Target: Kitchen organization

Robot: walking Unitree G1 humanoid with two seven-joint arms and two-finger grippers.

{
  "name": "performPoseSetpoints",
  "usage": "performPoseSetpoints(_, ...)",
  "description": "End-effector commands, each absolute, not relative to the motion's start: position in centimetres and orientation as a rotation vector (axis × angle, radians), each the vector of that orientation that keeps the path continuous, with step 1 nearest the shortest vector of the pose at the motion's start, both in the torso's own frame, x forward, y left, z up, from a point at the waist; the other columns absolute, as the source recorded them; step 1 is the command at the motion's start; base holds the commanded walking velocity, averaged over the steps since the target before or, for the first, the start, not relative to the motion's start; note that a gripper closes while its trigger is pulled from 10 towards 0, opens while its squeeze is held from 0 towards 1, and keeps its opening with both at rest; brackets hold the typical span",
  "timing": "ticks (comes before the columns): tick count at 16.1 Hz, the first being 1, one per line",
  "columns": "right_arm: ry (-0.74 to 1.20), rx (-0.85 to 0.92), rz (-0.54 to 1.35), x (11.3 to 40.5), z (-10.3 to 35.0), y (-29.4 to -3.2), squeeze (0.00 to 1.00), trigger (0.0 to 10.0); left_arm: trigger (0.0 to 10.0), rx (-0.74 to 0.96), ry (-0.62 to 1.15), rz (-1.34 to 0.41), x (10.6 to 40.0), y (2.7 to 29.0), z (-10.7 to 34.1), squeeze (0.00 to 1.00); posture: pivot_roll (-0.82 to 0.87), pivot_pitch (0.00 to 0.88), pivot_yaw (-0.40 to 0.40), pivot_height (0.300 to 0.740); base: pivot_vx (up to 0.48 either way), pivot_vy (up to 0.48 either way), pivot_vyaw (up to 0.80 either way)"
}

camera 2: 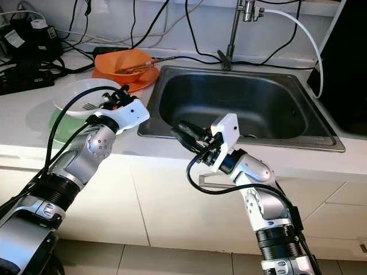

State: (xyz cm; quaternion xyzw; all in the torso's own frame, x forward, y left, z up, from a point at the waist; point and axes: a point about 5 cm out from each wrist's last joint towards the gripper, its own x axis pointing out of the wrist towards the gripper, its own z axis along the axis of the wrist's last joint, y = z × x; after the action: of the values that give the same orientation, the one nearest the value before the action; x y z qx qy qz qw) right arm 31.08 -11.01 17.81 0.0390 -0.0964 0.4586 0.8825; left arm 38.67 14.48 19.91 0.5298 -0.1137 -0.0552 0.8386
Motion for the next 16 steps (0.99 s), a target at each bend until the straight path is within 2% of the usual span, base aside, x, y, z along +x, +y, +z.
performPoseSetpoints(1,-0.223,0.081,0.96,30.8,18.4,-11.2,0.0,10.0,0.0,1.128,-0.267,-0.109,38.8,14.2,20.5,0.0,0.08,0.023,-0.016,0.74,0.0,0.0,0.0)
performPoseSetpoints(11,-0.22,0.093,0.964,31.0,18.2,-10.6,0.0,10.0,0.0,1.135,-0.258,-0.098,38.9,14.6,20.3,0.0,0.09,0.025,-0.017,0.74,0.0,0.0,0.0)
performPoseSetpoints(14,-0.223,0.095,0.963,31.0,18.2,-10.6,0.0,10.0,0.0,1.152,-0.35,-0.067,38.7,14.2,21.8,0.0,0.09,0.024,-0.018,0.74,0.0,0.0,0.0)
performPoseSetpoints(16,-0.224,0.098,0.96,31.0,18.2,-10.6,0.0,10.0,0.0,1.222,-0.471,-0.046,38.0,13.3,23.8,0.0,0.09,0.024,-0.019,0.74,0.0,0.0,0.0)
